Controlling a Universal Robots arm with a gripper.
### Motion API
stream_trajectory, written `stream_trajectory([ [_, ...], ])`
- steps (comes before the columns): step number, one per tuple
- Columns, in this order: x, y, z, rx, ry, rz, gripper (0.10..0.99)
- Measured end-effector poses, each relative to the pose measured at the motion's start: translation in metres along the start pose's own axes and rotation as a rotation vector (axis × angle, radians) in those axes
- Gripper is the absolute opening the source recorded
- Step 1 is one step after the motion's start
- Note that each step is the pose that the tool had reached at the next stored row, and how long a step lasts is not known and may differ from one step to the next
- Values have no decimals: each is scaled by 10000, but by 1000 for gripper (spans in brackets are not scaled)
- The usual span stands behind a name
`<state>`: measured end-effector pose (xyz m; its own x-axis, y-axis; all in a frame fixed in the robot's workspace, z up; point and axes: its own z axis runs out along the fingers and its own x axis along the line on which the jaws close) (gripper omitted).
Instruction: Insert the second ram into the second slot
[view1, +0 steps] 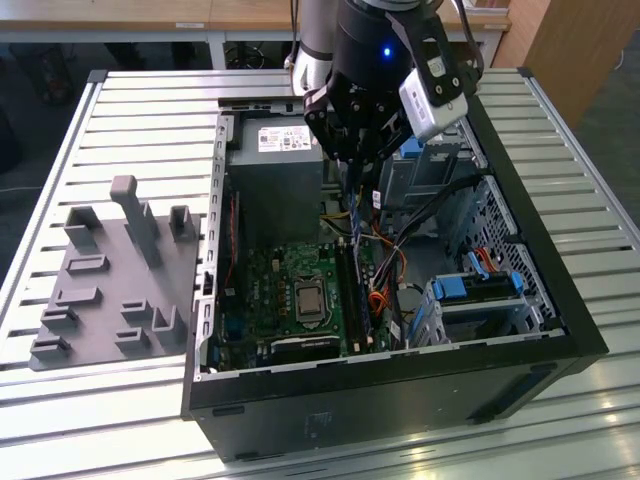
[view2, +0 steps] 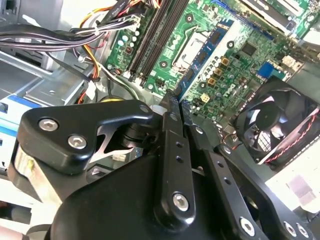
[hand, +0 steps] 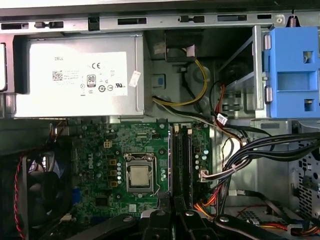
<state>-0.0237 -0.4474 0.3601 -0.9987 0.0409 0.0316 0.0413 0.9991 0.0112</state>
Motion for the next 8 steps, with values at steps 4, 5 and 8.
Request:
stream_trajectory([
  [4,-1,0,22,5,-34,-228,137],
  [5,-1,-1,29,6,-34,-299,137],
  [8,-1,-3,64,-9,-33,-347,137],
])
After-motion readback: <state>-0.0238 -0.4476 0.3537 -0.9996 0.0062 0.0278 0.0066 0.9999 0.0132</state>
